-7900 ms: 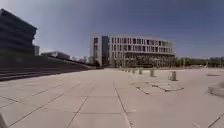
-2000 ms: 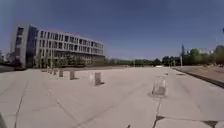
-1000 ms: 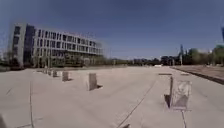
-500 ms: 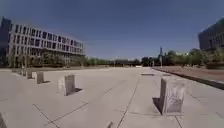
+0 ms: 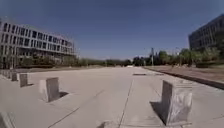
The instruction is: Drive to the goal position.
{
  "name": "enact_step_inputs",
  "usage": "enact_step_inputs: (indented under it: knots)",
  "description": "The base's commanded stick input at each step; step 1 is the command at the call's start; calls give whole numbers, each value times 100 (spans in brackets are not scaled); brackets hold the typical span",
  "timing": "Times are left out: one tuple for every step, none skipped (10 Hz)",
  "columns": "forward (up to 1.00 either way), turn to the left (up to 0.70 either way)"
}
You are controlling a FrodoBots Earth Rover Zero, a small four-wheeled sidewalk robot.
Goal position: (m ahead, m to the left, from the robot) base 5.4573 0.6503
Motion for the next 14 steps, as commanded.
enact_step_inputs:
  knots:
    - [70, 0]
    - [70, 0]
    - [70, 0]
    - [70, 0]
    - [70, 0]
    - [70, 0]
    - [70, 0]
    - [70, 0]
    - [70, 0]
    - [70, 0]
    - [70, 0]
    - [70, 0]
    - [70, 0]
    - [70, 0]
